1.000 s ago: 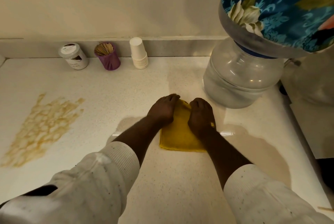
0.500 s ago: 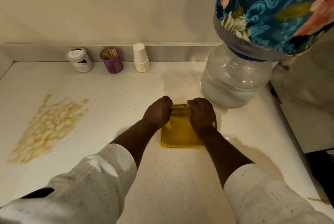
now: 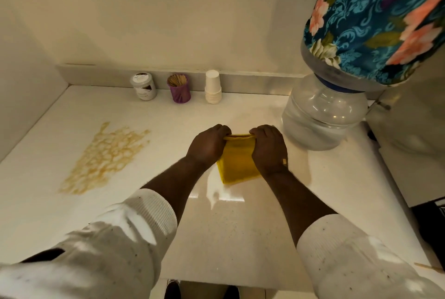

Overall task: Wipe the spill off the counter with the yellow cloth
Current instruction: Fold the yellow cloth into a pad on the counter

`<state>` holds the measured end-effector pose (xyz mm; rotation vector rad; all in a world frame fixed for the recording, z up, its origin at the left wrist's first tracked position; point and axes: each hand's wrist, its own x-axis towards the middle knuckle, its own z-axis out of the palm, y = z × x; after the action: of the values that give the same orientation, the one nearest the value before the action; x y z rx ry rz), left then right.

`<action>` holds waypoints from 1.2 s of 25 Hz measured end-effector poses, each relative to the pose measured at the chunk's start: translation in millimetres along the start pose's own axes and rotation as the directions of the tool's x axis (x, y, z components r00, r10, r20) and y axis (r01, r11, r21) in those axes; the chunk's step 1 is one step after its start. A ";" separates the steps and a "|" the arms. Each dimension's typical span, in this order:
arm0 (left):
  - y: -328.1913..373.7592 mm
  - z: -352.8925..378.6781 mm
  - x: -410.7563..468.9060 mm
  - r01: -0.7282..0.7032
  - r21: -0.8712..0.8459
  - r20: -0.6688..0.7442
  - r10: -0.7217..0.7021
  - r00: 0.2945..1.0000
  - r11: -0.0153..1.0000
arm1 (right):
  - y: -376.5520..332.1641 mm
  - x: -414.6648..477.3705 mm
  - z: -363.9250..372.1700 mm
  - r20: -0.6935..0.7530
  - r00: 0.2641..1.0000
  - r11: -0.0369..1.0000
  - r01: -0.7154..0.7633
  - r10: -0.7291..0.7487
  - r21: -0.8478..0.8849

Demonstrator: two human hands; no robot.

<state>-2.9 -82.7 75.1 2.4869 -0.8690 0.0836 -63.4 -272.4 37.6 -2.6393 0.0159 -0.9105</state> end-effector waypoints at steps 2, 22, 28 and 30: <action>-5.6 -17.6 -10.5 0.016 0.024 -0.018 -0.015 1.000 1.000 | -21.5 3.1 -4.3 0.004 1.000 1.000 0.001 -0.001 0.026; -196.5 -211.1 -201.1 -0.086 0.033 -0.093 0.089 0.992 0.996 | -339.4 -26.2 61.8 -0.037 0.998 0.999 0.051 -0.051 -0.001; -246.6 -208.1 -222.4 0.015 0.005 -0.052 -0.015 0.999 1.000 | -376.4 -35.2 95.3 0.057 0.998 1.000 0.017 -0.016 -0.018; -258.2 -198.5 -213.7 0.077 0.004 -0.015 -0.077 0.997 0.997 | -373.6 -31.8 109.4 0.100 0.995 1.000 -0.017 0.020 -0.026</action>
<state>2.4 306.5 89.1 2.5178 -0.7674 0.0778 -60.8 117.6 60.8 -2.7005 0.0270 -0.7764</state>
